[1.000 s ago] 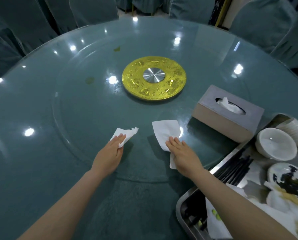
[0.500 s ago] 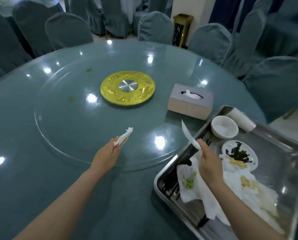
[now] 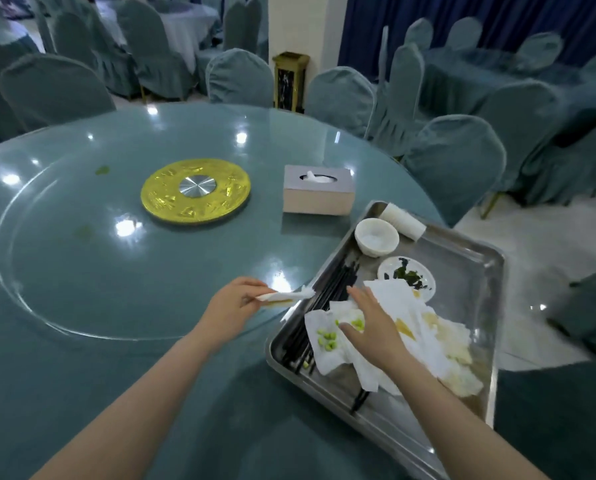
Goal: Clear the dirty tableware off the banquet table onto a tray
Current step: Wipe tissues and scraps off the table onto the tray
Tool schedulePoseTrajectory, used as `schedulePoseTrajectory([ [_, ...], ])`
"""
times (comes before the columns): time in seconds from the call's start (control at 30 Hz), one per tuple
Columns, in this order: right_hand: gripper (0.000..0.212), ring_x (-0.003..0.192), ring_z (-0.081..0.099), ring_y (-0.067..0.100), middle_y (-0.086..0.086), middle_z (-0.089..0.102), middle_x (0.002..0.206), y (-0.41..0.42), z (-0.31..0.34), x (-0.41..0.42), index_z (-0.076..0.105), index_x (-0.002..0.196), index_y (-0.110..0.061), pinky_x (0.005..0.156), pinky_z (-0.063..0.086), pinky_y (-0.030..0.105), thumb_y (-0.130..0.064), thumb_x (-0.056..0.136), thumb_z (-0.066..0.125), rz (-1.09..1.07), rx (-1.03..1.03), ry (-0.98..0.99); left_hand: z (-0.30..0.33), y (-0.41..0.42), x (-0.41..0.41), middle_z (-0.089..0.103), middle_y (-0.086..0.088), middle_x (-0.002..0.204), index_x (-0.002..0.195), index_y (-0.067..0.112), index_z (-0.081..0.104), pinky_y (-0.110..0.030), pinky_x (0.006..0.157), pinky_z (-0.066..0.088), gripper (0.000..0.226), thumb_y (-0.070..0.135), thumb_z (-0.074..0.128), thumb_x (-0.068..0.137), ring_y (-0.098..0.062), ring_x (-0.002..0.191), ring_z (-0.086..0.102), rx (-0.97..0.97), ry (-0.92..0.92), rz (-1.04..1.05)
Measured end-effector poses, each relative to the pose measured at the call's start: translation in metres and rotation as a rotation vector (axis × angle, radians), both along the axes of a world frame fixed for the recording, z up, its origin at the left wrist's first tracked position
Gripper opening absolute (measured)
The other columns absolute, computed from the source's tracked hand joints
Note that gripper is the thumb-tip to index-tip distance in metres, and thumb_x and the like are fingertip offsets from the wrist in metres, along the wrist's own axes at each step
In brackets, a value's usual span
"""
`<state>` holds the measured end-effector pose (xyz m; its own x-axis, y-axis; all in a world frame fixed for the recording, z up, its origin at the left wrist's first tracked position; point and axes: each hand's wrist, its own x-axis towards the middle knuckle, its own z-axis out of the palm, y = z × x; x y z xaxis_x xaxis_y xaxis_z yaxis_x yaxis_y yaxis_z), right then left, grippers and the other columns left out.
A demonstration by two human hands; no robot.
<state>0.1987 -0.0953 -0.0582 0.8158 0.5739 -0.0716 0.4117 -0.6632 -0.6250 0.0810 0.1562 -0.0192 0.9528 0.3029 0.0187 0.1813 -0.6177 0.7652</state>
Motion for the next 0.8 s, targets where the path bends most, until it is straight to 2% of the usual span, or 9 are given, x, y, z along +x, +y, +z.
schedulePoseTrajectory([
  [0.1,0.074,0.136,0.014,-0.008,-0.026,0.025,0.143,0.035,0.016,-0.011,0.029,0.147,-0.034,0.109,0.022,0.018,-0.029,0.085,0.069,0.078,0.156,0.125,0.007,-0.005,0.003,0.056,0.016,0.102,0.106,0.018,0.072,0.002,0.08,0.03,0.032,-0.003,0.057,0.088,-0.002,0.096,0.053,-0.043,-0.026,-0.044],
  [0.17,0.06,0.124,0.038,-0.01,-0.024,0.042,0.134,0.057,0.022,-0.015,0.045,0.137,-0.032,0.096,0.03,0.004,-0.025,0.083,0.071,0.099,0.252,0.197,0.01,-0.005,0.002,0.057,0.015,0.103,0.106,0.015,0.073,0.003,0.082,0.03,0.029,-0.002,0.057,0.088,0.002,0.096,0.053,-0.057,-0.039,-0.065],
  [0.27,0.02,0.097,0.059,0.008,-0.011,0.065,0.103,0.087,0.027,-0.015,0.067,0.107,-0.025,0.081,0.046,0.018,-0.015,0.091,0.06,0.047,0.312,0.229,0.011,0.004,-0.002,0.059,0.012,0.107,0.106,0.018,0.073,0.001,0.082,0.031,0.024,0.006,0.06,0.09,0.005,0.097,0.053,-0.068,-0.044,-0.059],
  [0.33,0.017,0.078,0.057,0.016,-0.002,0.065,0.084,0.103,0.024,-0.012,0.068,0.094,-0.018,0.069,0.044,0.029,-0.015,0.096,0.051,0.003,0.292,0.239,0.008,0.018,-0.006,0.058,0.013,0.114,0.111,0.019,0.071,-0.004,0.086,0.033,0.024,0.011,0.059,0.092,0.0,0.103,0.053,-0.034,-0.007,-0.025],
  [0.43,0.019,0.078,0.059,0.023,0.008,0.067,0.086,0.119,0.015,-0.008,0.065,0.088,-0.017,0.07,0.05,0.036,-0.013,0.097,0.049,-0.103,0.329,0.41,-0.007,0.046,-0.017,0.056,0.009,0.127,0.125,0.023,0.061,-0.02,0.099,0.035,0.041,0.005,0.054,0.089,-0.008,0.117,0.05,0.024,0.103,0.065],
  [0.53,0.023,0.072,0.062,0.015,0.001,0.065,0.081,0.132,0.003,-0.001,0.065,0.084,-0.02,0.055,0.051,0.021,-0.008,0.095,0.049,-0.184,0.39,0.567,-0.03,0.077,-0.034,0.054,0.0,0.135,0.132,0.019,0.055,-0.022,0.103,0.029,0.049,-0.001,0.052,0.086,-0.016,0.125,0.048,0.07,0.214,0.173],
  [0.6,0.02,0.076,0.064,0.016,0.005,0.067,0.089,0.138,-0.005,0.004,0.064,0.093,-0.015,0.056,0.053,0.021,-0.005,0.095,0.047,-0.234,0.425,0.649,-0.049,0.099,-0.049,0.049,-0.004,0.141,0.137,0.015,0.048,-0.02,0.105,0.025,0.054,-0.001,0.051,0.086,-0.017,0.13,0.044,0.095,0.312,0.224],
  [0.7,0.024,0.079,0.064,0.022,0.007,0.067,0.089,0.144,-0.013,0.012,0.065,0.09,-0.017,0.067,0.057,0.035,-0.003,0.095,0.046,-0.273,0.405,0.656,-0.073,0.134,-0.071,0.027,-0.009,0.155,0.147,0.012,0.029,-0.028,0.113,0.019,0.067,0.004,0.052,0.085,-0.02,0.143,0.024,0.131,0.504,0.314],
  [0.8,0.029,0.072,0.058,0.025,0.01,0.063,0.08,0.149,-0.02,0.021,0.066,0.081,-0.017,0.066,0.047,0.039,0.0,0.091,0.044,-0.294,0.375,0.613,-0.087,0.158,-0.085,0.001,-0.012,0.16,0.152,0.014,0.008,-0.046,0.115,0.017,0.076,0.02,0.05,0.089,-0.028,0.147,0.006,0.236,0.749,0.43],
])
